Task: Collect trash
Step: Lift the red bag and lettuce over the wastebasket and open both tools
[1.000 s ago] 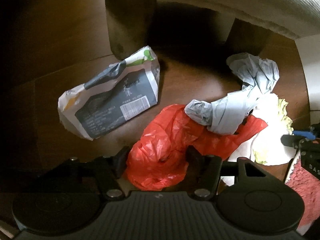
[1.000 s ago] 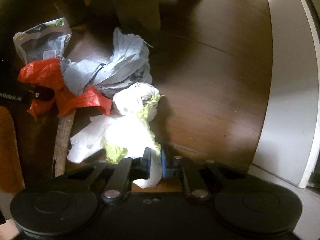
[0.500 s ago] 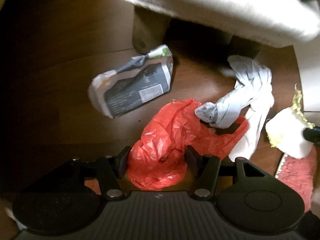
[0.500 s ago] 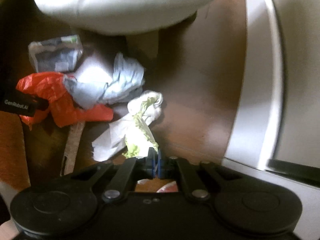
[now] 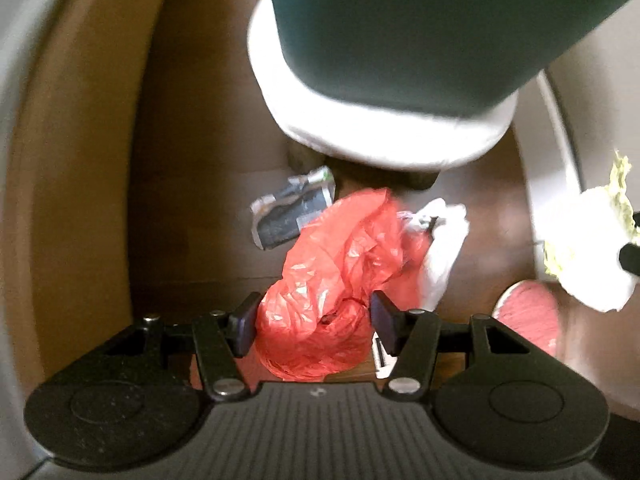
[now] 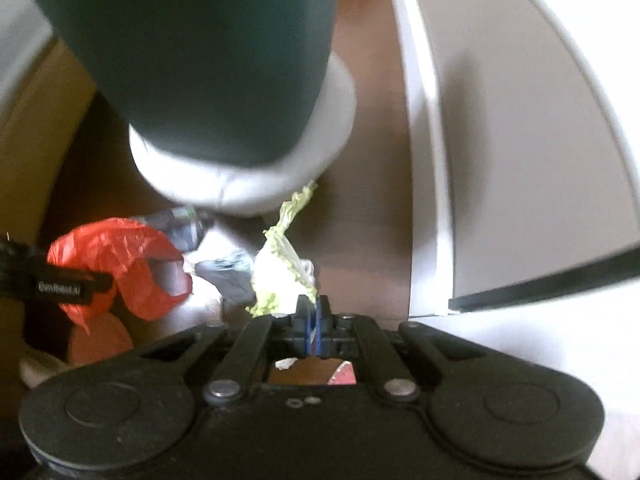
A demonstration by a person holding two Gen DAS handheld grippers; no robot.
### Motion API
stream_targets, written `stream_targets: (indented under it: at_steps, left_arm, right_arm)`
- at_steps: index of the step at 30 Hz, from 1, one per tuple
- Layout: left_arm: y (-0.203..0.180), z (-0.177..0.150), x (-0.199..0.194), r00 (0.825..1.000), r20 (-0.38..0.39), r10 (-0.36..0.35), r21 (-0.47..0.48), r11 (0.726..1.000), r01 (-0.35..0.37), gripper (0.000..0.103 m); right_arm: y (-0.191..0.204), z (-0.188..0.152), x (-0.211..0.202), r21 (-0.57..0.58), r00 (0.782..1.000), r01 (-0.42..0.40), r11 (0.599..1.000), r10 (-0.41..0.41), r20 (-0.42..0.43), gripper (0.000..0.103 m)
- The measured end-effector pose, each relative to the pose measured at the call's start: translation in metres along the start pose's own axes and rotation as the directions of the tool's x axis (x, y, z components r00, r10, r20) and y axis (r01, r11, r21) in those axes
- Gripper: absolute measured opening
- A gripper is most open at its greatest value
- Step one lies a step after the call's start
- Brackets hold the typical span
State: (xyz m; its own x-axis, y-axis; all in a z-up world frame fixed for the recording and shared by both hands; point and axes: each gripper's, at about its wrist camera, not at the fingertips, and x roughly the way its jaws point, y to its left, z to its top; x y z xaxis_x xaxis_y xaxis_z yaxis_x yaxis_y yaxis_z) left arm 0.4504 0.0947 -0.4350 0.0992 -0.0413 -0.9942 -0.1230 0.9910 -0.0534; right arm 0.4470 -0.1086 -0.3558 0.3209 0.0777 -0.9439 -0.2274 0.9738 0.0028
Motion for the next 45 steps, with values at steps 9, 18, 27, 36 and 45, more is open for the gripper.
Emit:
stream_targets:
  at_steps: [9,18,27,36,45]
  left_arm:
    - [0.010,-0.015,-0.131,0.981,0.196,-0.002,-0.118,0.993,0.025,0.057]
    - [0.011,-0.025,-0.258,0.920,0.391,-0.038,-0.157,0.982,0.108,0.057]
    - [0.003,0.001,-0.354,0.835,0.549,-0.025,-0.133,0.984,0.117,0.057]
    - [-0.011,0.063,-0.362,0.828,0.561,0.019,-0.111,0.992,0.052,0.057]
    - [-0.022,0.127,-0.302,0.867,0.498,0.027,-0.091,0.996,0.022,0.057]
  right_arm:
    - [-0.010,0.005,-0.126,0.137,0.976,-0.089,0.987,0.059,0.207,0.002]
    - [-0.010,0.014,-0.224,0.124,0.910,-0.147,0.981,0.085,0.405,0.002]
    - [-0.002,0.053,-0.267,0.084,0.851,-0.131,0.988,0.069,0.521,0.002]
    - [0.009,0.101,-0.255,0.060,0.842,-0.081,0.995,0.036,0.538,0.002]
    - [0.024,0.131,-0.199,-0.012,0.883,-0.009,1.000,0.014,0.470,0.002]
